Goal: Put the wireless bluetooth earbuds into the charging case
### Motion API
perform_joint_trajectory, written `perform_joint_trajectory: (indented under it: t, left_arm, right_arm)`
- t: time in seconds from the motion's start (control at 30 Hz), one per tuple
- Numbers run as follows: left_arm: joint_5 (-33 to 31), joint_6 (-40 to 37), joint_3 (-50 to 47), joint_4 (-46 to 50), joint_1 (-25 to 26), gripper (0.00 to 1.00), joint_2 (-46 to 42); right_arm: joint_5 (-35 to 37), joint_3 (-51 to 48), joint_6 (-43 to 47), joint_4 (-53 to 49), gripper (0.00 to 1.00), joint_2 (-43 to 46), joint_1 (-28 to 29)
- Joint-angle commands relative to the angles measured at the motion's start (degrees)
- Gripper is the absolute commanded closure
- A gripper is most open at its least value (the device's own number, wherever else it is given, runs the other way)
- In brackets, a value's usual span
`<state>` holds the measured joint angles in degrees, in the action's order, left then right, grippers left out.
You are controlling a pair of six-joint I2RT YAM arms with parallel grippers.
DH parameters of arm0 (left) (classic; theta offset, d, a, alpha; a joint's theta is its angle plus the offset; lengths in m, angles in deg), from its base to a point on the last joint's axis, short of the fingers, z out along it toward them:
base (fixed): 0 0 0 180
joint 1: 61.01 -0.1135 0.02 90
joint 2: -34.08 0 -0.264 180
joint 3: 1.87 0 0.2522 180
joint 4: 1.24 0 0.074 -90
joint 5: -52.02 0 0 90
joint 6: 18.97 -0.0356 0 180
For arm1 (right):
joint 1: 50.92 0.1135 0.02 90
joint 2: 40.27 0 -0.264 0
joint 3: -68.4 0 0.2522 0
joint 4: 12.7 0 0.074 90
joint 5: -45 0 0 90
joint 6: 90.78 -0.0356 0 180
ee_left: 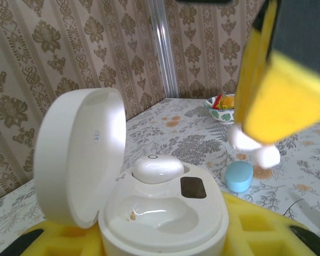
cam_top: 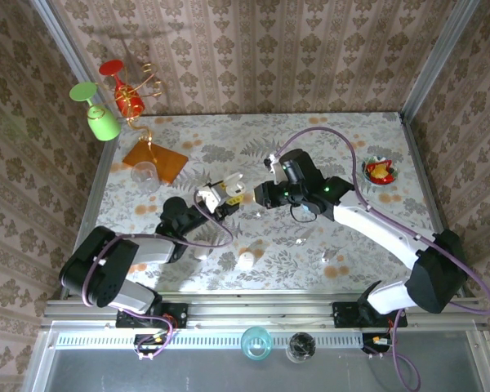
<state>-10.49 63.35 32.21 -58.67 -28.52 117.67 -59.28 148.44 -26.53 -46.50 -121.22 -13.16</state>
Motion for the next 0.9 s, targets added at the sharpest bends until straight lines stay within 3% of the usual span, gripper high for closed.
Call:
perform_joint_trajectory:
  t: [0.0,0.87]
  left_arm:
    - [-1.7,-4.2,1.4,0.3,1.3,0.7,1.0]
    - [-1.1,-5.0,3.7,1.5,4.8,0.7,3.0]
  right_arm:
    - [-2.7,2.8,0.7,-2.6,0.79,0.8,0.9]
    - [-0.2,8.2,1.2,-1.1,0.79,-5.7,2.7]
